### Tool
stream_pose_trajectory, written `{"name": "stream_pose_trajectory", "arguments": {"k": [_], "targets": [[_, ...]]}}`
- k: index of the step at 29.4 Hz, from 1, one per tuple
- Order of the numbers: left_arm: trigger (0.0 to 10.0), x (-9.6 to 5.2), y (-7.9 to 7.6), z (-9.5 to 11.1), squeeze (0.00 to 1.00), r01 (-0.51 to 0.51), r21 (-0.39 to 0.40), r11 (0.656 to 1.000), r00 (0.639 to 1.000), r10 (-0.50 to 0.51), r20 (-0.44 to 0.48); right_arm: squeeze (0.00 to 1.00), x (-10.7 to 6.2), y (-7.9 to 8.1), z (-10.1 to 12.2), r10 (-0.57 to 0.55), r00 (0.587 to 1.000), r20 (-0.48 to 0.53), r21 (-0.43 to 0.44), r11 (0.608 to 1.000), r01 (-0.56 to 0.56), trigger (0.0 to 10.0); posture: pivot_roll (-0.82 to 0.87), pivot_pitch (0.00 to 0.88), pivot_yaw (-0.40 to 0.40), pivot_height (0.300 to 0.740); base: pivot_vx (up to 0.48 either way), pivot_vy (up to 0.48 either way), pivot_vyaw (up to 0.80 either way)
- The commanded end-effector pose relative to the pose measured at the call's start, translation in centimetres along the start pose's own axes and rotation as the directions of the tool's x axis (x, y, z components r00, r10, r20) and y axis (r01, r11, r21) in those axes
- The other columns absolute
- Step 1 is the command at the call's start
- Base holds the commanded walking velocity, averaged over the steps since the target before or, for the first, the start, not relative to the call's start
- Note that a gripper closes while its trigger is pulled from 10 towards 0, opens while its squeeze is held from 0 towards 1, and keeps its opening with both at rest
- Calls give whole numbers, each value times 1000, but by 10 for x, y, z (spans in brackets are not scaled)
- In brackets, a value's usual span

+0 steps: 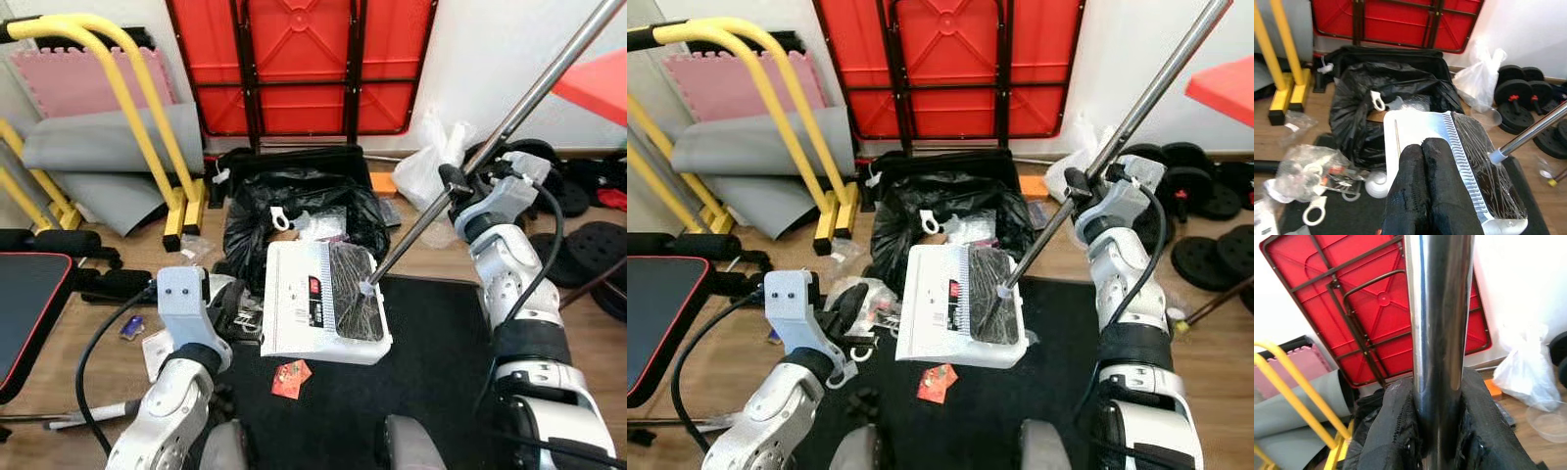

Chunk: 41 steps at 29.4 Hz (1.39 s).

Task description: Sweep floor

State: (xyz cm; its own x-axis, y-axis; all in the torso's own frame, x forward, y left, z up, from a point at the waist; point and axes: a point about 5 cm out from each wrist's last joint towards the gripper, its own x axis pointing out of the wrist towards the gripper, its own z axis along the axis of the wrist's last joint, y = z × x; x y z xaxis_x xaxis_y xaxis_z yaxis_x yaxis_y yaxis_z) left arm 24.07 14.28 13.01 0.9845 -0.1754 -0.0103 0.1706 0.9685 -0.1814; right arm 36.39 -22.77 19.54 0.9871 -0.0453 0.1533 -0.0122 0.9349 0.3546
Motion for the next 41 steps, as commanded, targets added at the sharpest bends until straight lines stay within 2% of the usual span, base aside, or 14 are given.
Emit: {"name": "stream_pose_trajectory", "arguments": {"k": [1, 2, 7, 9, 12, 18, 32, 41], "targets": [[10000, -1, 3, -3, 0, 5, 5, 1000, 1000, -5, -12, 0, 4, 13, 16, 49, 996, 73, 26, 998, -51, 0, -104, 0, -27, 665, 0, 0, 0], [10000, -1, 3, -3, 0, 4, 5, 1000, 1000, -4, -12, 0, 4, 13, 15, 49, 996, 70, 26, 998, -51, 10000, -104, 0, -27, 670, 0, 0, 0], [10000, 0, 3, -2, 0, 2, 5, 1000, 1000, -2, -11, 0, 3, 19, 5, 68, 997, 21, 22, 997, -68, 10000, -103, 0, -26, 680, 0, 0, 0], [10000, 0, 4, -2, 0, -1, 4, 1000, 1000, 1, -10, 0, 3, 23, -3, 79, 997, -22, -20, 997, -80, 10000, -103, 0, -28, 680, 0, 0, 0], [10000, 0, 4, -2, 0, -5, 3, 1000, 1000, 5, -9, 0, 1, 26, -7, 91, 995, -34, -30, 995, -92, 10000, -103, 0, -28, 680, 0, 0, 0], [10000, 1, 3, -4, 0, -9, 2, 1000, 1000, 9, -28, 0, 1, 27, -8, 99, 994, -37, -30, 994, -101, 10000, -103, 0, -31, 680, -388, 0, 0], [10000, 1, 3, -3, 0, -8, -6, 1000, 1000, 8, -8, 0, 1, 29, -4, 135, 991, -10, -34, 990, -136, 10000, -103, 0, -35, 680, 0, 0, 0], [10000, 1, 4, -2, 0, -6, -5, 1000, 1000, 6, -9, 0, -1, 29, -3, 144, 990, -10, -31, 989, -144, 10000, -103, 0, -32, 710, 0, 0, 0]]}}
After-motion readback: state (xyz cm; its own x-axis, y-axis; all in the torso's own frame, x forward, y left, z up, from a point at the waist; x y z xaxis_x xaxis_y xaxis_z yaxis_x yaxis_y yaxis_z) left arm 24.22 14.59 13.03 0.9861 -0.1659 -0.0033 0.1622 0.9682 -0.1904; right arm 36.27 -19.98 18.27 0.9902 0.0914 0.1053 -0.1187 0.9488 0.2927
